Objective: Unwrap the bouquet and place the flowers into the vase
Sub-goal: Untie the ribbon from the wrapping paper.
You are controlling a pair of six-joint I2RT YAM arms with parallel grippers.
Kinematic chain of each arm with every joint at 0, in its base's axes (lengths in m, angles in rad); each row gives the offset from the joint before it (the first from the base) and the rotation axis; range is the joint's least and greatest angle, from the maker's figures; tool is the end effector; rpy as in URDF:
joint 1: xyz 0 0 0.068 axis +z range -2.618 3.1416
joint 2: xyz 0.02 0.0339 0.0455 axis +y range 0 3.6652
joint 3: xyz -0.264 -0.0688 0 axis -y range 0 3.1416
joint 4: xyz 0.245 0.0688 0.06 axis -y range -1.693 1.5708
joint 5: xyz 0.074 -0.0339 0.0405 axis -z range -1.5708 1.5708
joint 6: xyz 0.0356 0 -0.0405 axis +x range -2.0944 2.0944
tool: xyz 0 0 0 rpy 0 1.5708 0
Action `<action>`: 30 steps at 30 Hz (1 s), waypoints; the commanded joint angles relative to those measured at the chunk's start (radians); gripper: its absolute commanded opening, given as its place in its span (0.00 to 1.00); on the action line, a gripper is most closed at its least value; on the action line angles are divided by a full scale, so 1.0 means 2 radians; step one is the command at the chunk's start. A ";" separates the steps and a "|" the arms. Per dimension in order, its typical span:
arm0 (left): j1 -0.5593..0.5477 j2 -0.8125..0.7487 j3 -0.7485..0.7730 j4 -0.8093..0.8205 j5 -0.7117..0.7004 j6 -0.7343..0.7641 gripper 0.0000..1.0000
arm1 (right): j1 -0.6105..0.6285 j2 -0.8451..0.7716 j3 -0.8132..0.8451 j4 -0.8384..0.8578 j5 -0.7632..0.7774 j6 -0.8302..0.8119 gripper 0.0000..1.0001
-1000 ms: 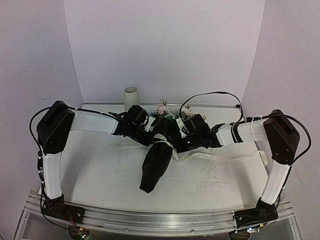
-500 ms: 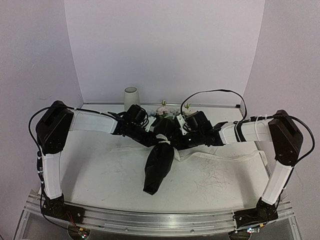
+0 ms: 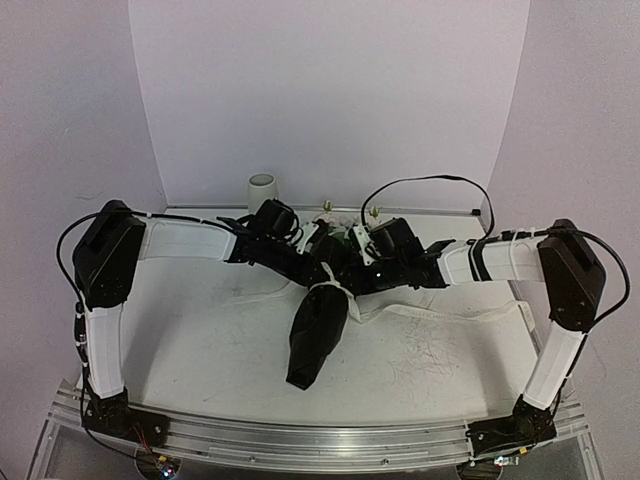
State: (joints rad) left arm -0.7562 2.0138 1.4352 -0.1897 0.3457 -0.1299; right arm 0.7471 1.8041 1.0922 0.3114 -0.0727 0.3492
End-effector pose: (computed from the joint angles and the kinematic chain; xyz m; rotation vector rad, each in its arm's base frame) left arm 0.3179 -0.3164 0.1936 0.9205 2.2581 -0.8259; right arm 0.2965 0.2782 0.2130 -0.4547 2.0046 0.7733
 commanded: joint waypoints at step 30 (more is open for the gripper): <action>-0.004 -0.011 0.016 -0.006 -0.040 0.004 0.01 | 0.001 -0.007 -0.030 -0.036 0.087 0.030 0.12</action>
State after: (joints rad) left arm -0.7645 2.0910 1.4920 -0.1921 0.3211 -0.1227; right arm 0.7479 1.8472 1.0639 0.2929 0.0343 0.3903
